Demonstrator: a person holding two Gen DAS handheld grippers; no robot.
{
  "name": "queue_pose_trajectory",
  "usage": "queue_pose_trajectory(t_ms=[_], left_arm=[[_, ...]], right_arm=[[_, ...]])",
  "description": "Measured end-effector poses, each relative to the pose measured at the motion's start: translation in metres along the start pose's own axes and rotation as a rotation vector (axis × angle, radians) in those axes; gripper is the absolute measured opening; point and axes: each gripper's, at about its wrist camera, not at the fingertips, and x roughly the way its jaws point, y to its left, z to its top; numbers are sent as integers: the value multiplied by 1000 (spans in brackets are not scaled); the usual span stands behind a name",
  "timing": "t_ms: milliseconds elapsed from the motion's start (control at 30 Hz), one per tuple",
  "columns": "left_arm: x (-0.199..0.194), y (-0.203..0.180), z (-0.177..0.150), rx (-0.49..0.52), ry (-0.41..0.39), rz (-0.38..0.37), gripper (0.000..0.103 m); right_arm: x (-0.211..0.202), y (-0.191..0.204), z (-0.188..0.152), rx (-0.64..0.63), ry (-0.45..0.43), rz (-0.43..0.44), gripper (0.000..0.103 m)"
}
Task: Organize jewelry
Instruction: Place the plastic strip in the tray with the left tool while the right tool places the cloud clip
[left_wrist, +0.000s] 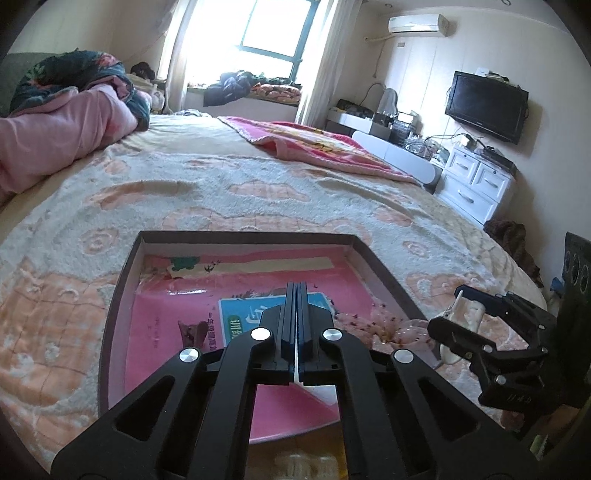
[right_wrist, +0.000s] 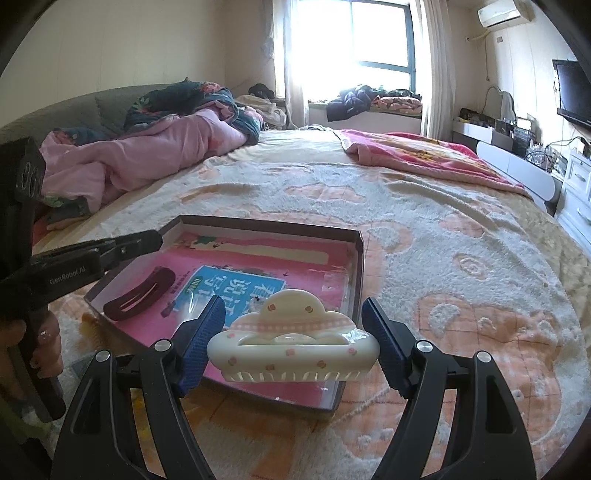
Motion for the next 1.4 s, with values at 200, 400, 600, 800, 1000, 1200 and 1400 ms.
queue_pose_trajectory(t_ms=[200, 400, 600, 800, 1000, 1200, 1400], left_arm=[[8, 5, -7, -1, 34, 13, 0], [14, 8, -16, 9, 78, 38, 0], [23, 10, -26, 27, 144, 78, 0], [26, 12, -31, 13, 186, 87, 0], [24, 11, -34, 0, 195, 80, 0], [21, 13, -38, -17, 201, 79, 4], [16, 17, -39, -40, 200, 79, 14]], right_arm=[[23, -3, 8, -11, 37, 5, 74], [58, -6, 18, -19, 109, 32, 74], [86, -6, 18, -41, 175, 38, 74], [96, -7, 14, -35, 204, 47, 74], [96, -7, 13, -33, 203, 46, 74], [93, -6, 12, -28, 193, 43, 81], [83, -9, 13, -13, 161, 44, 87]])
